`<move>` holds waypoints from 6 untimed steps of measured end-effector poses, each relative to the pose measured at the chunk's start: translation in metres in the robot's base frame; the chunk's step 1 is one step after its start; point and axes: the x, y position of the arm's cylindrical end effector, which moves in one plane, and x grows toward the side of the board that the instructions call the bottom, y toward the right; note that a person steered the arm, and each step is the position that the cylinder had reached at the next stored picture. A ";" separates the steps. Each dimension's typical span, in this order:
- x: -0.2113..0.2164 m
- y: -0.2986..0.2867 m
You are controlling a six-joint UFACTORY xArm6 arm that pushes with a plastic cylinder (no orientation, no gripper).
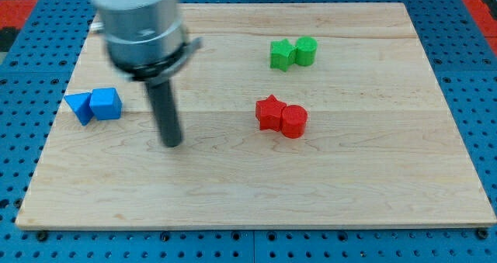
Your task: Point your arm at the blue triangle
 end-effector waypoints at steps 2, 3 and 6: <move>0.001 -0.080; 0.001 -0.081; 0.000 -0.113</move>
